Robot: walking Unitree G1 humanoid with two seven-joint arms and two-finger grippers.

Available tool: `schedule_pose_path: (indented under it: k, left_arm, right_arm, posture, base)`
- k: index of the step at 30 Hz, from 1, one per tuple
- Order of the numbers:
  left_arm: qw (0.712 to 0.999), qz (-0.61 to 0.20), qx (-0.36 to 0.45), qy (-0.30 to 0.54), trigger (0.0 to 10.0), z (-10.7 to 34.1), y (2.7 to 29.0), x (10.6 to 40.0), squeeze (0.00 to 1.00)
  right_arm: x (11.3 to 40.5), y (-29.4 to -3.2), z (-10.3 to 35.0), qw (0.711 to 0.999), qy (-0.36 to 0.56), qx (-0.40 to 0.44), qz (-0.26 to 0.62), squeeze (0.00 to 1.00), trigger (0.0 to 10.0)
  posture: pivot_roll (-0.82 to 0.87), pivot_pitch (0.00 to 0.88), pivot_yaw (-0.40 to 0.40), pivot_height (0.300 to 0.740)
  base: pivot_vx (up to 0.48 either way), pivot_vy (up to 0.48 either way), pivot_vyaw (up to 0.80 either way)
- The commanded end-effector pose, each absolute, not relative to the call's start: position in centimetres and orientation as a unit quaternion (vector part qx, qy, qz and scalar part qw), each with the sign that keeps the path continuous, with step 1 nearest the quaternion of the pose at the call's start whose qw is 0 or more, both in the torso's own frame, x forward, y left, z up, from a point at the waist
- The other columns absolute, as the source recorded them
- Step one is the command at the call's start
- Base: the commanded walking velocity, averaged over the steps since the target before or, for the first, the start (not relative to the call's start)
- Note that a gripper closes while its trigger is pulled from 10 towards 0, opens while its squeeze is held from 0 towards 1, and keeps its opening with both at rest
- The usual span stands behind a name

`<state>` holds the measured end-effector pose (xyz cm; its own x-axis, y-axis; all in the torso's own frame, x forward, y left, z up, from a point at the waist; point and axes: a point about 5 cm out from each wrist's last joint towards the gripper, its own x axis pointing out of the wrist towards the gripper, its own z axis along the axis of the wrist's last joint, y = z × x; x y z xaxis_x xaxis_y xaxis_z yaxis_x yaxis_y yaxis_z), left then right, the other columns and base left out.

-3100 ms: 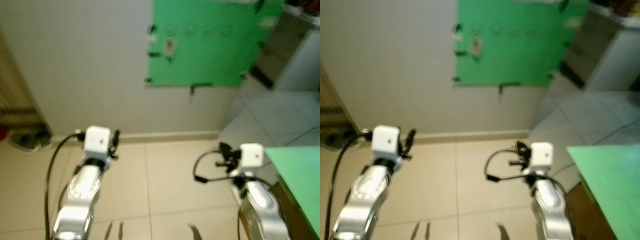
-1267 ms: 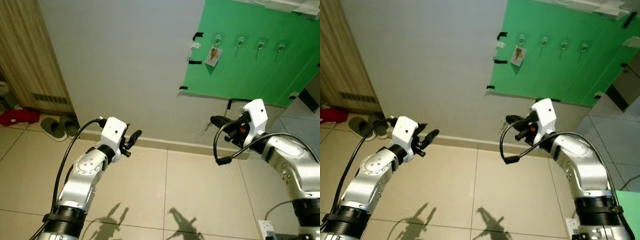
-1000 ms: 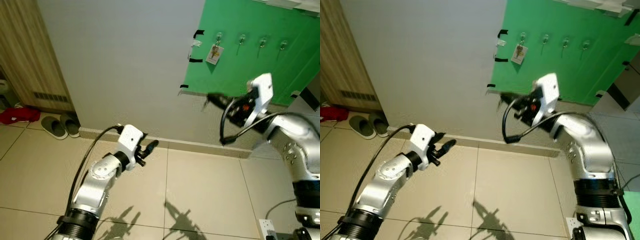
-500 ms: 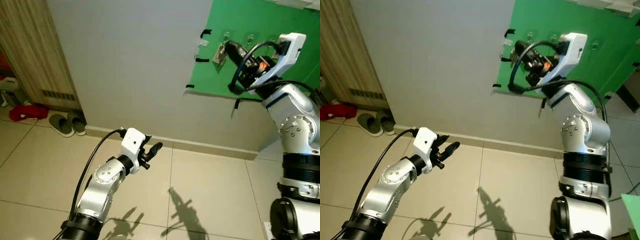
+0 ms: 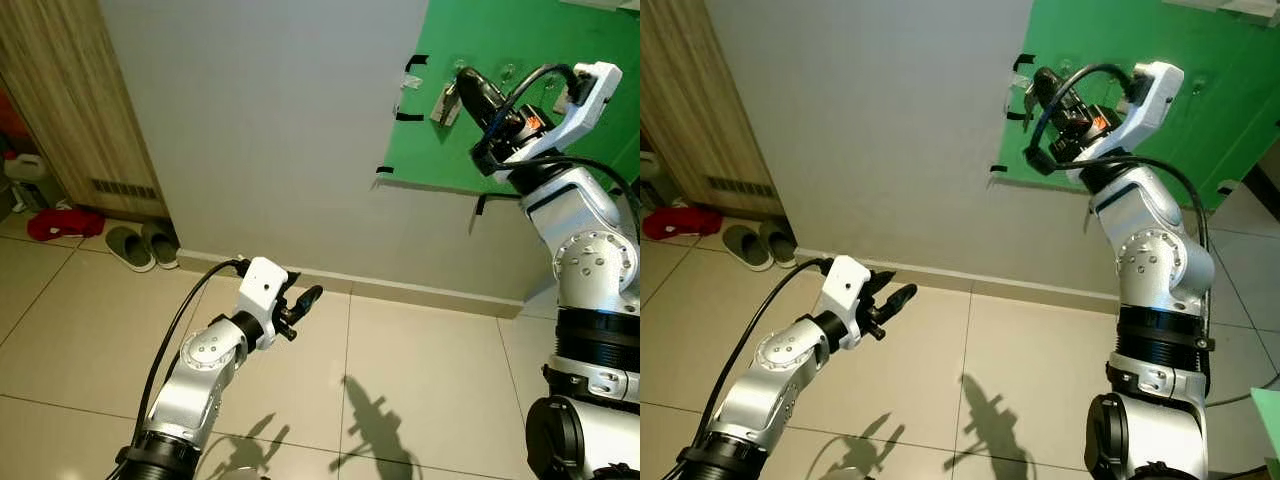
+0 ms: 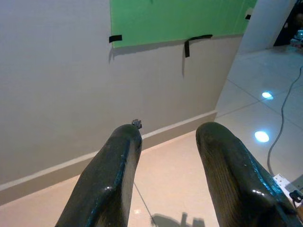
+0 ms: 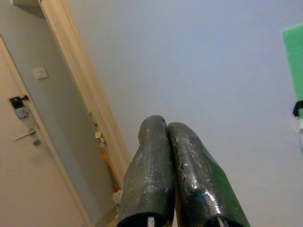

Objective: Hang keys on a hook

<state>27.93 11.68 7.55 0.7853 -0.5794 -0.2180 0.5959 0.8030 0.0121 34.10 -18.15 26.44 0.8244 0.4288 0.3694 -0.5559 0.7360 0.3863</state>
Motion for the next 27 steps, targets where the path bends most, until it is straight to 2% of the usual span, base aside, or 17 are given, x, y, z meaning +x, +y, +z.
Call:
schedule_pose_path:
  k: [1, 5, 8, 11, 20, 27]
  left_arm:
    - [0.941, -0.322, 0.043, 0.098, 10.0, 7.9, 11.2, 27.7, 0.00]
    - [0.940, -0.323, 0.041, 0.098, 10.0, 7.9, 11.0, 27.6, 0.00]
    - [0.941, -0.323, 0.038, 0.099, 10.0, 7.9, 10.9, 27.5, 0.00]
    - [0.941, -0.322, 0.034, 0.099, 10.0, 7.8, 10.7, 27.5, 0.00]
    - [0.941, -0.323, 0.031, 0.098, 10.0, 7.9, 10.4, 27.4, 0.00]
    - [0.944, -0.313, 0.022, 0.099, 10.0, 7.8, 9.9, 27.2, 0.00]
  right_arm:
    - [33.3, -17.9, 26.5, 0.910, -0.112, 0.250, 0.311, 0.00, 10.0]
    - [32.8, -17.8, 26.1, 0.909, -0.082, 0.224, 0.341, 0.00, 10.0]
    - [32.5, -18.0, 26.4, 0.900, -0.081, 0.234, 0.359, 0.00, 10.0]
    - [31.7, -17.8, 27.1, 0.872, -0.083, 0.269, 0.401, 0.00, 10.0]
    - [30.8, -17.5, 26.8, 0.849, -0.064, 0.282, 0.443, 0.00, 10.0]
    - [30.6, -17.9, 26.9, 0.854, -0.051, 0.277, 0.437, 0.00, 10.0]
  posture:
    - [0.02, 0.000, -0.026, 0.740]
    - [0.02, 0.000, -0.038, 0.740]
    - [0.02, 0.000, -0.038, 0.740]
    - [0.01, 0.000, -0.045, 0.740]
    - [0.00, 0.000, -0.058, 0.740]
    - [-0.01, 0.000, -0.077, 0.740]
  base:
    - [0.000, 0.000, 0.00]
    - [0.000, 0.000, 0.00]
    - [0.000, 0.000, 0.00]
    - [0.000, 0.000, 0.00]
    - [0.000, 0.000, 0.00]
    - [0.000, 0.000, 0.00]
